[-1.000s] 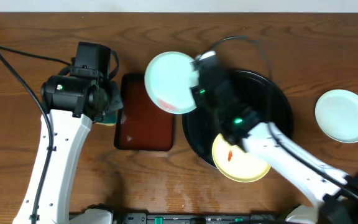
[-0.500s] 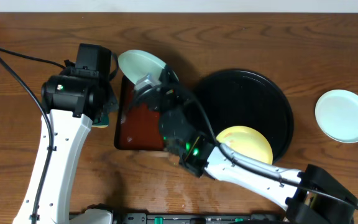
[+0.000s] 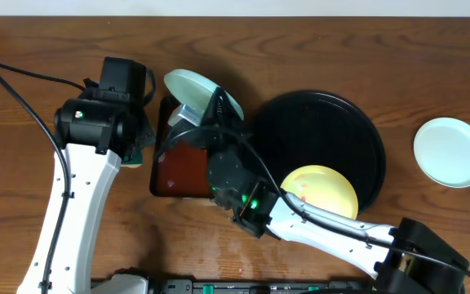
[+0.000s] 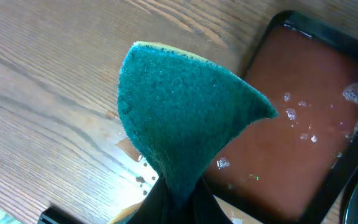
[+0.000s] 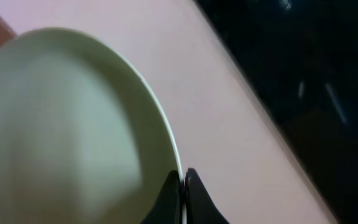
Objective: Clean dirty plates on tray and stack at the side
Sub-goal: 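Carry the plate right and stack it on the white plate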
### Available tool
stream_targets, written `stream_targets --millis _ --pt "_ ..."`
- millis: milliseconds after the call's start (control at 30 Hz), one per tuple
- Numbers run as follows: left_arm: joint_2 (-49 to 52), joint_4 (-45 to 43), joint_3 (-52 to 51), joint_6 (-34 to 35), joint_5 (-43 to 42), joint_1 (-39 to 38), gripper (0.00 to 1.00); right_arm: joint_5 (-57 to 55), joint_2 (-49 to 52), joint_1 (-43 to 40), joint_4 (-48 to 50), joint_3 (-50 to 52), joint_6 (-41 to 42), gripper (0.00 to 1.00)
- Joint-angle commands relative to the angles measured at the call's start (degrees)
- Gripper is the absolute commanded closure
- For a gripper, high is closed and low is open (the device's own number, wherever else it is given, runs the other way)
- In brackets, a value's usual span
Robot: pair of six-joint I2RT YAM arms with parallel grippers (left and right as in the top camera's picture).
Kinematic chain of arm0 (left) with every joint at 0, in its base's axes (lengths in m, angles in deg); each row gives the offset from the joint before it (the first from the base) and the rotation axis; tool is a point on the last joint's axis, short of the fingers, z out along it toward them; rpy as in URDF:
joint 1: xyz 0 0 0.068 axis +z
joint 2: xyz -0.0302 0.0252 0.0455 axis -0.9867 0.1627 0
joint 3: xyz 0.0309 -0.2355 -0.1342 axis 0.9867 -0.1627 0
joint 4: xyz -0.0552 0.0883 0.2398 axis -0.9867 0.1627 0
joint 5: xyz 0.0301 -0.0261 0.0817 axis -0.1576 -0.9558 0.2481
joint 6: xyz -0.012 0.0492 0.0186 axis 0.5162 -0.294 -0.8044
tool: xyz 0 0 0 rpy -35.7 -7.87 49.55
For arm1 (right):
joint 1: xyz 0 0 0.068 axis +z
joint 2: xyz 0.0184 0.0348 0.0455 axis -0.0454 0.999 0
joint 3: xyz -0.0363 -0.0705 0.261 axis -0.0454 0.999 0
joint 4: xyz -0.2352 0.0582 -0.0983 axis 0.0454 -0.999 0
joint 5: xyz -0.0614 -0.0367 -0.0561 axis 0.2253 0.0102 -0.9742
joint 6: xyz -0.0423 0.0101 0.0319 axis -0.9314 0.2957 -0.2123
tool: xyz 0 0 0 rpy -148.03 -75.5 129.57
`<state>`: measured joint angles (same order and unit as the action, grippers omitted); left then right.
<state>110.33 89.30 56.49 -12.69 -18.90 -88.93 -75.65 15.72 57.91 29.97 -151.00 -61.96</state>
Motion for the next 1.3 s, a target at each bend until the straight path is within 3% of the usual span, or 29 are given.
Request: stream_targets --millis 0,200,433,600,800,967,1267 --pt "-0.37 0.13 0.44 0.33 1.18 0.31 0.92 -0.55 0.02 -3.17 -7.17 -0.66 20.13 0.99" --pt "-0.37 0.11 0.42 0.35 1.16 0.31 0.92 13.4 0.0 -9.7 -23.63 -0.66 44.87 0.99" --pt "-0.35 0.11 0.42 0.33 0.94 0.31 0.92 31.12 -1.92 -16.09 -27.32 -0.66 59.17 0.99" --pt "-0.35 0.11 0.42 0.35 0.61 0.31 0.92 44.89 -6.01 -25.09 -34.1 -0.66 69.31 0.99" --pt "-0.35 0.09 0.42 0.33 -0.81 0.31 0.92 55.3 -9.31 -42.01 -46.14 -0.66 71.49 0.99" --pt "-0.35 -0.07 0.42 0.33 -0.81 0.31 0.92 55.39 -11.15 -61.0 -55.21 -0.66 70.66 0.99" --pt "-0.35 -0.09 0.42 0.35 -1.01 0.28 0.92 55.76 -11.58 -92.0 -63.01 -0.48 70.86 0.99"
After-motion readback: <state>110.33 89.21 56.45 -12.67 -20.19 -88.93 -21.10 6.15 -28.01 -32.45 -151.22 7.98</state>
